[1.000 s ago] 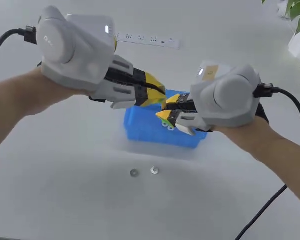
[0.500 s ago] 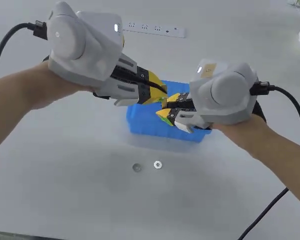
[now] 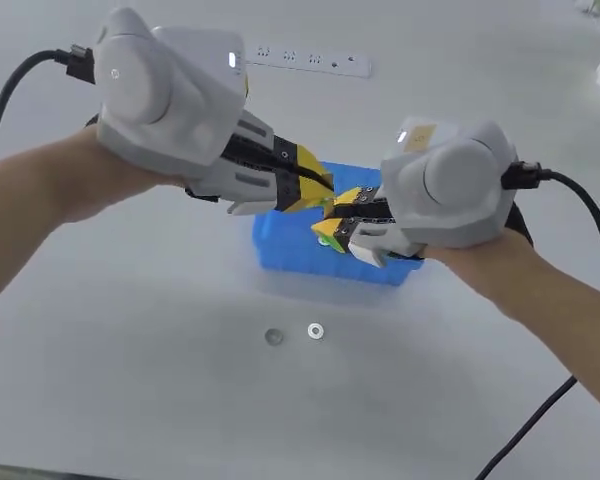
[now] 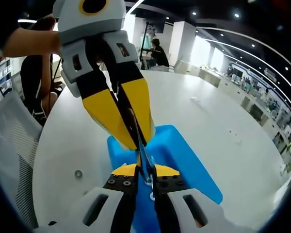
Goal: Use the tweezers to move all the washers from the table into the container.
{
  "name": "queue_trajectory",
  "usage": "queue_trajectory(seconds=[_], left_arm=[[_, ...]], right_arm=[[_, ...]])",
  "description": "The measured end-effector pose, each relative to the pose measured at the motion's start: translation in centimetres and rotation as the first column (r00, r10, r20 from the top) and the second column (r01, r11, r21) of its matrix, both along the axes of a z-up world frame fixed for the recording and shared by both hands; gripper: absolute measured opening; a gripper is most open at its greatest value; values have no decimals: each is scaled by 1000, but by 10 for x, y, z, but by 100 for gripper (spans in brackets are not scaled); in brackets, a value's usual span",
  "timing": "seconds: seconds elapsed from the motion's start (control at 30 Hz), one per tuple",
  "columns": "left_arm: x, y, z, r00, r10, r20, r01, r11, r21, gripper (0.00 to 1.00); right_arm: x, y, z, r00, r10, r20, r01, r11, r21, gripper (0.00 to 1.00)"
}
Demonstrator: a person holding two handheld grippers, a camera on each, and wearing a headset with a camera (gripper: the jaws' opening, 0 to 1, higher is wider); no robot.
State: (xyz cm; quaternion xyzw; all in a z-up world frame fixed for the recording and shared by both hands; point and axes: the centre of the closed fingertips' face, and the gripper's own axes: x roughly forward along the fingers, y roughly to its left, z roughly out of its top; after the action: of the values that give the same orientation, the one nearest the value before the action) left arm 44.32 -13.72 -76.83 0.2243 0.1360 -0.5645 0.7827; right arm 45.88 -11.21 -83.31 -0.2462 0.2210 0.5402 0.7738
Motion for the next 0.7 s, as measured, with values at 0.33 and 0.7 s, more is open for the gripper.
queue_trajectory(seconds=[0.33, 0.7], left_arm=[[-6, 3, 20, 999, 15, 34, -14, 1000, -18, 5], [-30, 2, 38, 999, 4, 55, -2, 999, -38, 5]], right_arm=[[-1, 4, 21, 999, -12, 32, 11, 999, 41, 12], [-22, 0, 39, 999, -8, 46, 5, 998, 69, 13]])
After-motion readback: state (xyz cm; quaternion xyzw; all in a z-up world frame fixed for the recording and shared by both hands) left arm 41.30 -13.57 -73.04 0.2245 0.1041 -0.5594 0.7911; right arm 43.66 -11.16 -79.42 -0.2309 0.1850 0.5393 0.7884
